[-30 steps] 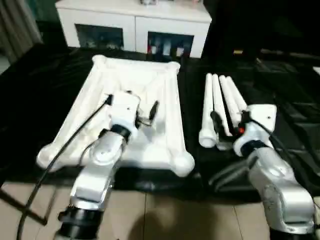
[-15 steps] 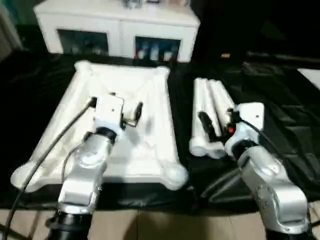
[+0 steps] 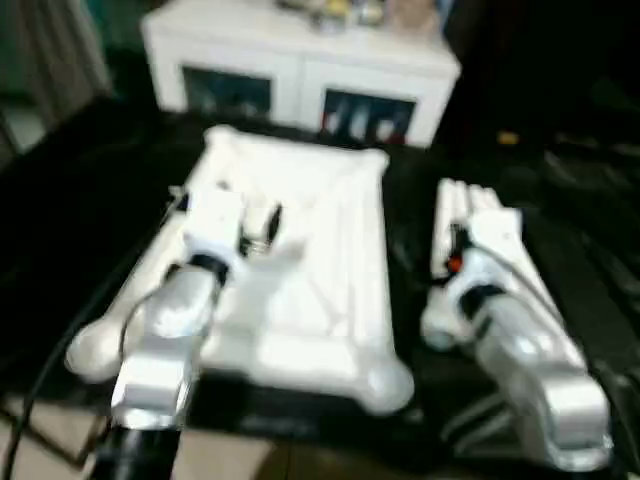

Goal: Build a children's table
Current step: Move to table, then move table base

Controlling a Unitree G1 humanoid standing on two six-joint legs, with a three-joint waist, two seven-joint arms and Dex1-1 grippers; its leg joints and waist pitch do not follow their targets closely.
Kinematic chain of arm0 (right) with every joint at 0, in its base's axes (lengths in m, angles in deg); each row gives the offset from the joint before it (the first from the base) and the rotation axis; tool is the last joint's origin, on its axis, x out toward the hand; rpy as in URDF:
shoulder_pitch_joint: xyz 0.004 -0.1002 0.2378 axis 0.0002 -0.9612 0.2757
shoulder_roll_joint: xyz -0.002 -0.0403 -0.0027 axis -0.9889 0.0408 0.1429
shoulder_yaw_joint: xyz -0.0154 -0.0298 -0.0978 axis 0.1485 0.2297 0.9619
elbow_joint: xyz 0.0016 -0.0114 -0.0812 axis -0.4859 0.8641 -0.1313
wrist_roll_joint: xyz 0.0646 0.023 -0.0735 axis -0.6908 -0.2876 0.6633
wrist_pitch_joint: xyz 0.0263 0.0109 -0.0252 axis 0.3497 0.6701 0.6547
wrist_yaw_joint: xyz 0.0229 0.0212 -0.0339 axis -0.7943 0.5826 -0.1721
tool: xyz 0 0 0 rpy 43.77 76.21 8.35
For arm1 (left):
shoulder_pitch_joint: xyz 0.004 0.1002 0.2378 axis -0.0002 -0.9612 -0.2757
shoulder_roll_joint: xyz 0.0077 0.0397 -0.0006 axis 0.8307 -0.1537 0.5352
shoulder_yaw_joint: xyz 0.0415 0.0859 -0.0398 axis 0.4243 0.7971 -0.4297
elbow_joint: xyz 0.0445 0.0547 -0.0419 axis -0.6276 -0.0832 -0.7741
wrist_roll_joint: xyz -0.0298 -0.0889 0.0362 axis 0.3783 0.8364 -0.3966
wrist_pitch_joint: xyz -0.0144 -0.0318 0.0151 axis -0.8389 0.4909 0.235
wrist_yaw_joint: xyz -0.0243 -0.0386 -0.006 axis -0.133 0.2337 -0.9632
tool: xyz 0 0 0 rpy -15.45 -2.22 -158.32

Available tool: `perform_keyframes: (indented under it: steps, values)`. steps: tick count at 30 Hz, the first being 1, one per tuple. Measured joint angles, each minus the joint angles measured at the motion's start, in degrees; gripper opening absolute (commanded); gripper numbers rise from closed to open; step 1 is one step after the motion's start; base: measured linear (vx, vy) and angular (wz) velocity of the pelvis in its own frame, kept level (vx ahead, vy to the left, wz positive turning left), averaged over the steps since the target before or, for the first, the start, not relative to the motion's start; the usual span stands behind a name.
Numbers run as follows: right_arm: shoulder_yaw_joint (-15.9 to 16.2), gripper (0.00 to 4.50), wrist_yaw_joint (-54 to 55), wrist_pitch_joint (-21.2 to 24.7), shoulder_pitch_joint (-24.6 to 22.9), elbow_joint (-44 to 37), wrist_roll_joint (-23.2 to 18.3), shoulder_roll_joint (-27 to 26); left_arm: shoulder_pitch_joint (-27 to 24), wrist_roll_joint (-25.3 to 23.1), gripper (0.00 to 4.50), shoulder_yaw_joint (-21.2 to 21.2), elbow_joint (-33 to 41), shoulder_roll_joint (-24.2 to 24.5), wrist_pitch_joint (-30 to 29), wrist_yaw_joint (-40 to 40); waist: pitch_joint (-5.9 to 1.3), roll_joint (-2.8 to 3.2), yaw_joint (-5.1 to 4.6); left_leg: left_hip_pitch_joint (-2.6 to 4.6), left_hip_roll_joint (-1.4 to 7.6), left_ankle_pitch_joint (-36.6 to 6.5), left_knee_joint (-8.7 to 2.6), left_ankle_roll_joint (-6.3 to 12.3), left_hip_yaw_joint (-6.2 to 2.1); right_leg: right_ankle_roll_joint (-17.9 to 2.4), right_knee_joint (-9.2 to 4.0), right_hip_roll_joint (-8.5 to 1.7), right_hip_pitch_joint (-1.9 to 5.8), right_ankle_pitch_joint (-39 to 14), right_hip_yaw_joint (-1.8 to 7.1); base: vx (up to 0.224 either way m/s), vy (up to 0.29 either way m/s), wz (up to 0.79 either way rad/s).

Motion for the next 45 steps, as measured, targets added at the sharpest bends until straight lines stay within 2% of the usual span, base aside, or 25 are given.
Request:
perform_keyframes:
  steps: [1, 2, 4, 5, 6, 8, 10, 11, 14, 16, 20, 22, 23, 25, 28, 32, 36, 42, 45]
  values:
    - [-0.46, 4.5, 0.1, 0.54, 0.0, -0.05, 0.28, 0.57, 0.01, 0.46, 4.42, 0.74, 0.1, -0.01, 0.13, 1.04, -0.11, 0.43, 0.5, -0.29, 0.26, 0.42, -0.19, -0.55, -0.26, -0.33, 0.0, 0.18, 0.05, -0.02, 0.01, 0.107, 0.0, -0.08]
    - [-0.64, 4.5, -0.07, 1.21, 0.01, -0.23, 0.54, 1.04, 0.01, 1.31, 4.42, 0.82, 0.41, 0.54, 0.28, 2.56, -0.27, 0.77, 0.58, -0.85, 0.75, 1.43, -0.54, -2.57, -0.21, -0.38, 0.06, 0.43, -0.09, -0.13, -0.06, 0.083, 0.012, -0.02]
    - [0.36, 4.5, -2.39, 1.56, -0.38, -1.21, 0.39, 3.28, -0.02, 2.75, 4.42, 1.11, 0.75, 2.35, 0.33, 6.13, -0.35, 0.63, 0.49, -1.33, 0.67, 1.58, -0.5, -2.9, -0.11, -0.26, 0.02, 0.45, -1.01, 0.13, 0.22, 0.091, 0.02, 0.0]
    - [0.67, 4.5, -4.54, 1.56, -0.78, -1.77, -0.13, 4.78, -0.1, 3.35, 4.42, 1.1, 0.7, 3.56, 0.4, 8.03, -0.34, 0.63, 0.55, -2.08, 0.62, 1.58, -0.24, -2.91, -0.24, 0.18, 0.0, 0.47, -1.53, 0.41, 0.27, 0.083, 0.036, 0.03]
    - [0.98, 4.5, -6.93, 1.56, -1.74, -2.61, -0.82, 6.96, -0.25, 3.87, 4.42, 1.25, 0.69, 4.43, 0.69, 9.84, -0.34, 0.62, 0.76, -2.46, 0.57, 1.58, -0.13, -2.9, -0.27, 0.29, -0.01, 0.46, -1.82, 0.48, 0.38, 0.083, 0.036, 0.03]
    - [1.38, 4.5, -13.33, 1.57, -4.48, -4.85, -3.15, 12.42, -0.52, 5.25, 4.42, 1.89, 0.62, 7.4, 1.55, 15.3, -0.27, 0.67, 0.88, -2.76, 0.58, 1.6, -0.03, -2.91, -0.24, 0.39, -0.14, 0.44, -1.96, 0.54, 0.44, 0.0, 0.0, 0.0]
    - [1.04, 4.5, -17.85, 1.59, -6.18, -6.23, -5.08, 15.51, -0.48, 6.65, 4.42, 2.75, 0.58, 10.29, 1.68, 19.88, -0.22, 0.68, 0.63, -2.67, 0.69, 1.65, -0.07, -2.98, -0.11, 0.1, -0.16, 0.43, -1.9, 0.53, 0.5, 0.0, 0.0, 0.0]
    - [0.73, 4.5, -20.7, 1.58, -6.94, -7.06, -6.2, 17.36, -0.46, 7.49, 4.42, 3.81, 0.6, 11.94, 1.9, 23.44, -0.03, 0.87, 0.52, -2.54, 0.8, 1.54, -0.12, -2.78, 0.01, -0.08, -0.17, 0.43, -1.81, 0.63, 0.49, -0.061, -0.013, -0.01]
    - [0.44, 4.5, -25.26, 1.51, -7.44, -7.64, -7.48, 19.93, -0.46, 9.38, 4.42, 6.58, 1.02, 14.44, 1.9, 30.3, 0.47, 1.04, -0.07, -1.91, 1.58, 1.78, -0.3, -3.15, 1.07, -0.6, -0.15, 0.43, -1.39, 0.96, 0.42, -0.071, -0.018, 0.01]
    - [0.41, 4.5, -29.42, 1.37, -8.39, -8.11, -9.05, 22.72, -0.44, 11.23, 4.42, 9.07, 2.18, 17.23, 1.71, 36.17, 0.71, 1.18, -0.21, -1.74, 1.99, 1.88, -0.39, -3.34, 1.58, -0.71, -0.15, 0.43, -1.2, 1.03, 0.32, -0.077, -0.025, 0.04]
    - [0.41, 4.5, -37.96, 1.33, -10.22, -10.24, -12.35, 29.75, -0.32, 11.12, 4.42, 14.41, 4.05, 25.64, 0.55, 46.93, 1.11, 1.44, -0.66, -1.77, 2.09, 2.11, -0.82, -3.6, 1.71, -0.62, -0.15, 0.43, -1.2, 1.04, 0.25, -0.048, -0.017, 0.03]
    - [0.41, 4.5, -40.07, 1.42, -10.52, -10.49, -13.32, 31.28, -0.39, 11.07, 4.42, 15.57, 4.06, 27.3, -0.52, 49.7, 1.15, 1.45, -0.73, -1.78, 2.16, 2.39, -1.02, -3.81, 1.71, -0.62, -0.15, 0.43, -1.26, 1.05, 0.13, 0.0, 0.0, 0.0]
    - [0.61, 4.5, -41.46, 1.61, -10.74, -10.92, -13.76, 32.18, -0.39, 11.05, 4.16, 16.31, 4.1, 27.72, -1.28, 50.83, 1.18, 1.44, -0.76, -1.82, 2.18, 2.47, -1.14, -3.8, 1.72, -0.62, -0.15, 0.43, -1.32, 1.05, 0.11, 0.0, 0.0, 0.0]
    - [1.05, 4.5, -43.13, 1.81, -11.11, -12.1, -14.0, 33.22, -0.4, 10.54, 4.16, 17.54, 4.1, 28.37, -2.3, 51.79, 1.22, 1.37, -0.74, -1.85, 2.28, 2.5, -1.25, -3.84, 1.85, -0.64, -0.15, 0.43, -1.37, 1.13, 0.09, 0.0, 0.0, 0.0]
    - [2.43, 4.5, -44.96, 2.31, -11.35, -12.98, -14.05, 34.65, -0.37, 8.44, 3.83, 18.22, 3.77, 28.52, -2.41, 51.15, 1.24, 1.34, -0.83, -1.99, 2.44, 2.55, -1.3, -3.89, 1.98, -0.62, -0.15, 0.46, -1.48, 1.17, 0.0, 0.0, 0.0, 0.0]
    - [4.01, 4.5, -46.03, 2.3, -11.95, -13.78, -13.94, 36.41, 0.48, 7.61, 3.62, 18.62, 0.66, 28.49, -0.75, 51.32, 1.25, 1.36, -0.83, -2.15, 2.45, 2.6, -1.31, -3.87, 2.03, -0.8, -0.19, 0.46, -1.74, 1.14, 0.01, 0.0, 0.0, 0.0]
    - [5.47, 4.5, -46.71, 2.29, -12.9, -14.04, -13.82, 36.6, 1.59, 6.71, 3.29, 19.51, -1.25, 28.61, -0.59, 52.19, 1.3, 1.34, -0.83, -2.42, 2.47, 3.09, -1.35, -3.32, 2.1, -0.86, -0.37, 0.46, -2.01, 1.09, -0.01, 0.0, 0.0, 0.0]
    - [7.81, 4.5, -47.14, 0.75, -13.05, -14.2, -12.7, 36.59, 3.22, 5.97, 2.88, 19.66, -2.04, 28.89, -0.64, 53.64, 1.45, 1.29, -0.82, -2.39, 2.49, 2.93, -1.42, -3.52, 2.18, -0.87, -0.48, 0.45, -1.98, 1.09, 0.02, 0.0, 0.0, 0.0]
    - [9.55, 4.5, -46.93, 0.3, -13.08, -14.2, -12.2, 36.43, 4.68, 5.62, 2.65, 19.95, -5.01, 28.53, -0.18, 54.44, 1.84, 0.83, -0.82, -2.3, 2.55, 2.91, -1.54, -3.62, 2.23, -0.88, -0.42, 0.45, -1.98, 1.1, -0.01, 0.0, 0.0, 0.0]
